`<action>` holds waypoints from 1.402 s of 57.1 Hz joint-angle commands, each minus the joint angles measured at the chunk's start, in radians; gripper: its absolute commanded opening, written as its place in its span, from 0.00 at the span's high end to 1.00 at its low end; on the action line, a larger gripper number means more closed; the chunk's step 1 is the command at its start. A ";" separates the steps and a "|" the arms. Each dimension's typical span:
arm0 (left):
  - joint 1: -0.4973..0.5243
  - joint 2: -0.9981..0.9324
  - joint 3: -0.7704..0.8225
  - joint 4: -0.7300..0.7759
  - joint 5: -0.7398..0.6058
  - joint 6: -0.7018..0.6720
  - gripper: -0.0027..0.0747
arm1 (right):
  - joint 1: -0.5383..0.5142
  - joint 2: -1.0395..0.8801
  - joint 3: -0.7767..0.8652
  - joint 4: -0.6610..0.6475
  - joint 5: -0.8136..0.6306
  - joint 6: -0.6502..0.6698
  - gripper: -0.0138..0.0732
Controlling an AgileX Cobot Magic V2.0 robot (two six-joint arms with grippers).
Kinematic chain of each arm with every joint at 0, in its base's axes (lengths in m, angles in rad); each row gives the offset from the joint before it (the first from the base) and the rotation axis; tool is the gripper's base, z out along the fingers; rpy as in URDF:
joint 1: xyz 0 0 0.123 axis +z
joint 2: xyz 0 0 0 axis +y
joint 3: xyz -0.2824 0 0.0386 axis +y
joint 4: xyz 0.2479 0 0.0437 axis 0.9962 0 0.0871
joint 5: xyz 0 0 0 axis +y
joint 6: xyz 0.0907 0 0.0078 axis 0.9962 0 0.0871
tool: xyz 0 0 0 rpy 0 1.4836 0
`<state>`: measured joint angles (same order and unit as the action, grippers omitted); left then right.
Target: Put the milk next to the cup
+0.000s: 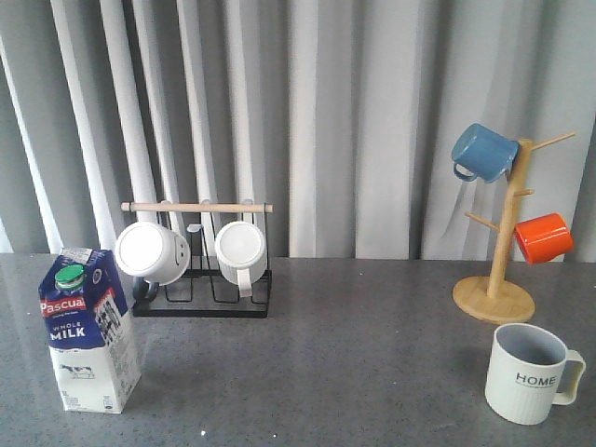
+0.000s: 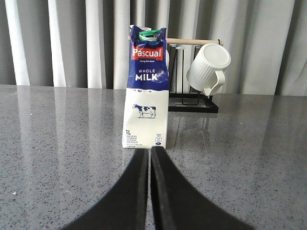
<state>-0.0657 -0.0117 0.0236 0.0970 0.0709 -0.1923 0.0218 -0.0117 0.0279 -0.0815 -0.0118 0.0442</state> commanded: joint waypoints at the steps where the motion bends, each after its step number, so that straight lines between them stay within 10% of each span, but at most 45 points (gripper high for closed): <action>1: -0.006 -0.013 -0.021 -0.007 -0.071 -0.005 0.97 | -0.007 -0.013 0.010 -0.006 -0.069 -0.001 0.85; 62: -0.006 -0.013 -0.021 -0.007 -0.071 -0.005 0.97 | -0.007 -0.013 0.009 -0.006 -0.070 -0.001 0.85; 80: -0.006 -0.013 -0.028 -0.008 -0.087 -0.003 0.97 | -0.007 -0.013 0.007 -0.001 -0.273 0.004 0.85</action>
<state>-0.0657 -0.0117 0.0236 0.0970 0.0709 -0.1912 0.0218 -0.0117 0.0279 -0.0815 -0.1085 0.0442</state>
